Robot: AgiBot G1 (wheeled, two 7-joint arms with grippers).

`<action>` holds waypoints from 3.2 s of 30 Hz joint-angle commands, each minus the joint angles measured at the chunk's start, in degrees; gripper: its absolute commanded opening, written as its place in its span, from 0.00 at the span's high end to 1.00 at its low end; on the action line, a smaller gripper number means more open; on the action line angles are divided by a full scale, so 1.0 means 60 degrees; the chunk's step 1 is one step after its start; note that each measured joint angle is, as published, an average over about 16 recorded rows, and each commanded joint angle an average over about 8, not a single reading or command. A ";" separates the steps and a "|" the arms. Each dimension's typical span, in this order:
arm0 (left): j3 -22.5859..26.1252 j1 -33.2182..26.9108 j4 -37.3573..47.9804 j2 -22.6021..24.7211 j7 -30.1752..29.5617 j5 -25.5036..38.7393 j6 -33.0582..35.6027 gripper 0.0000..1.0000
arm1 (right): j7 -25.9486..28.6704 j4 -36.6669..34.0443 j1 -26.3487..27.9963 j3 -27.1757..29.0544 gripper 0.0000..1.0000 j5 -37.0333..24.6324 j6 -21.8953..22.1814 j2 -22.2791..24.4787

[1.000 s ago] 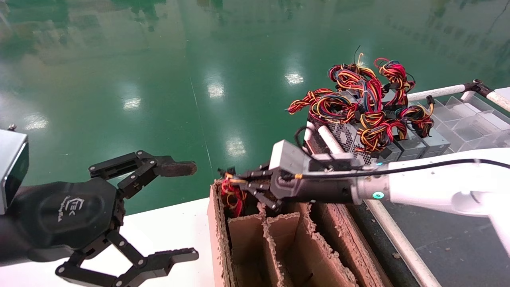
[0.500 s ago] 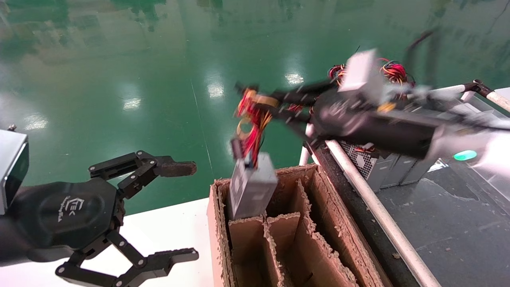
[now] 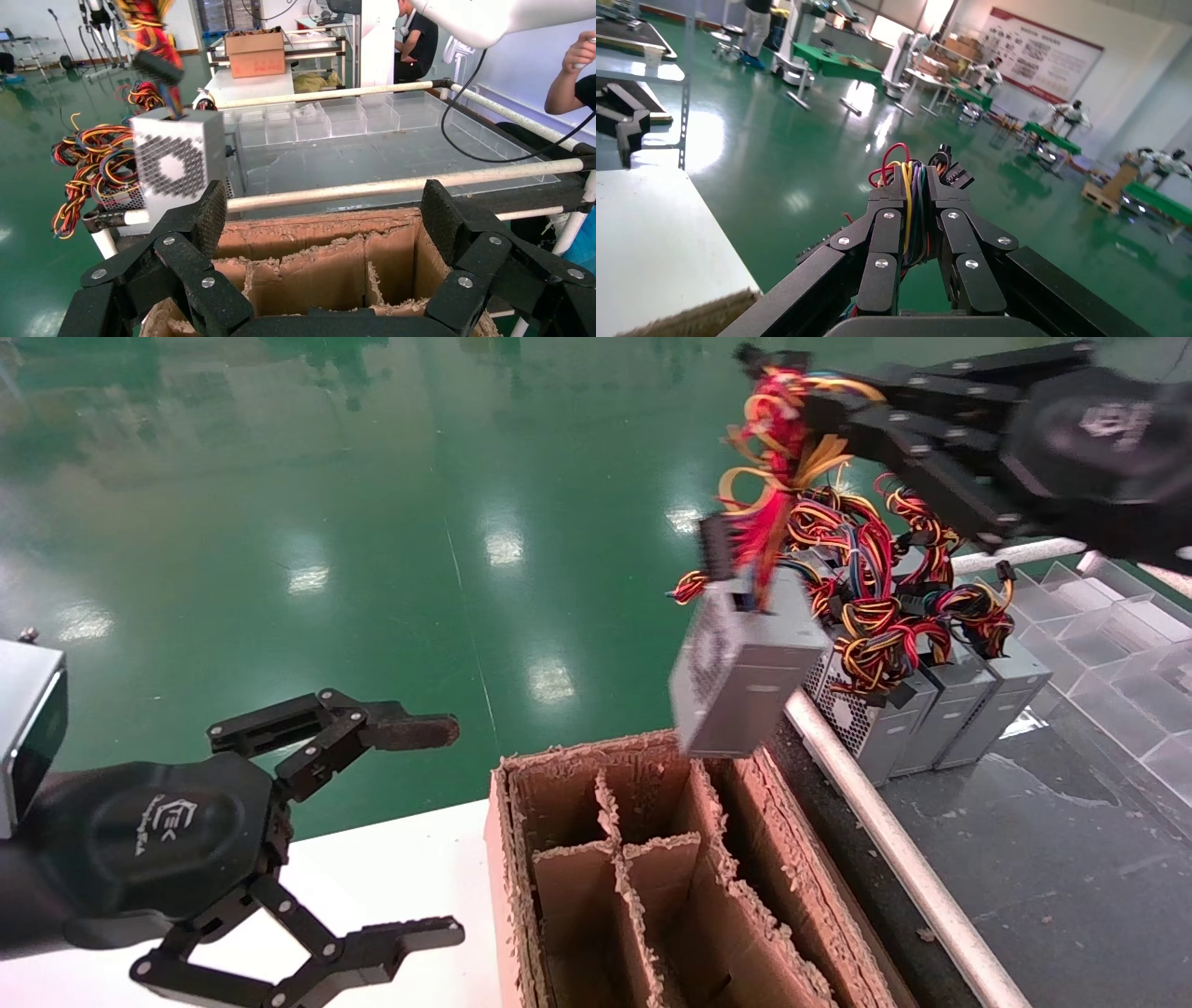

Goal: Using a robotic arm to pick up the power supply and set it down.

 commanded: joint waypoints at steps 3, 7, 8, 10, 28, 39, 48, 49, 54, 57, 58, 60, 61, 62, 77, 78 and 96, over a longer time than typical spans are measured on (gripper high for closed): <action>0.0001 0.0000 0.0000 0.0000 0.0001 -0.0001 0.0000 0.00 | 0.0271 -0.0191 -0.0069 0.0184 1.00 0.0235 -0.0309 0.0626; 0.0002 -0.0001 0.0000 -0.0001 0.0001 -0.0001 -0.0001 0.00 | 0.0381 -0.0398 -0.0354 0.0413 1.00 0.0526 -0.0606 0.1258; 0.0002 -0.0001 0.0000 -0.0001 0.0001 -0.0002 -0.0001 0.00 | 0.0381 -0.0437 -0.0438 0.0472 1.00 0.0592 -0.0674 0.1416; 0.0003 -0.0001 0.0000 -0.0001 0.0001 -0.0002 -0.0001 0.00 | 0.0368 -0.0494 -0.0608 0.0578 1.00 0.0707 -0.0798 0.1704; 0.0008 -0.0002 0.0000 -0.0003 0.0004 -0.0005 -0.0003 0.00 | -0.0369 -0.1532 -0.2208 0.1216 1.00 0.1003 -0.1096 0.3619; 0.0010 -0.0002 0.0000 -0.0004 0.0005 -0.0007 -0.0004 0.00 | -0.0640 -0.1759 -0.2760 0.1019 1.00 0.0785 -0.0943 0.3326; 0.0013 -0.0003 0.0000 -0.0005 0.0006 -0.0009 -0.0005 0.00 | -0.0472 -0.1699 -0.2486 0.0657 1.00 0.0472 -0.0853 0.2600; 0.0013 -0.0003 0.0000 -0.0005 0.0006 -0.0009 -0.0005 0.00 | -0.0474 -0.1709 -0.2418 0.0619 1.00 0.0419 -0.0803 0.2498; 0.0014 -0.0003 0.0000 -0.0006 0.0007 -0.0010 -0.0006 0.00 | -0.0497 -0.1931 -0.1989 0.0429 1.00 0.0136 -0.0626 0.2023; 0.0015 -0.0004 0.0000 -0.0006 0.0007 -0.0010 -0.0006 0.00 | -0.0561 -0.2146 -0.1682 0.0307 1.00 -0.0061 -0.0613 0.1789; 0.0015 -0.0004 0.0000 -0.0006 0.0008 -0.0010 -0.0006 0.00 | -0.0600 -0.2218 -0.1576 0.0266 0.98 -0.0135 -0.0620 0.1728; 0.0016 -0.0004 0.0000 -0.0006 0.0008 -0.0011 -0.0006 0.00 | -0.0683 -0.2362 -0.1386 0.0195 0.73 -0.0274 -0.0628 0.1618; 0.0016 -0.0004 0.0000 -0.0006 0.0008 -0.0011 -0.0007 0.00 | -0.0723 -0.2434 -0.1303 0.0161 0.60 -0.0336 -0.0639 0.1569; 0.0016 -0.0004 0.0000 -0.0006 0.0008 -0.0011 -0.0007 0.00 | -0.0763 -0.2506 -0.1226 0.0130 0.48 -0.0394 -0.0653 0.1524; 0.0020 -0.0005 0.0000 -0.0008 0.0010 -0.0014 -0.0008 0.00 | -0.1018 -0.3334 -0.0625 -0.0114 0.00 -0.0746 -0.1104 0.1295; 0.0020 -0.0005 0.0000 -0.0008 0.0010 -0.0014 -0.0008 0.00 | -0.1015 -0.3377 -0.0597 -0.0114 0.00 -0.0743 -0.1131 0.1297; 0.0023 -0.0005 0.0007 -0.0009 0.0014 -0.0018 -0.0012 0.00 | -0.0030 -0.3791 -0.0575 0.0183 0.00 0.0303 -0.1749 0.0969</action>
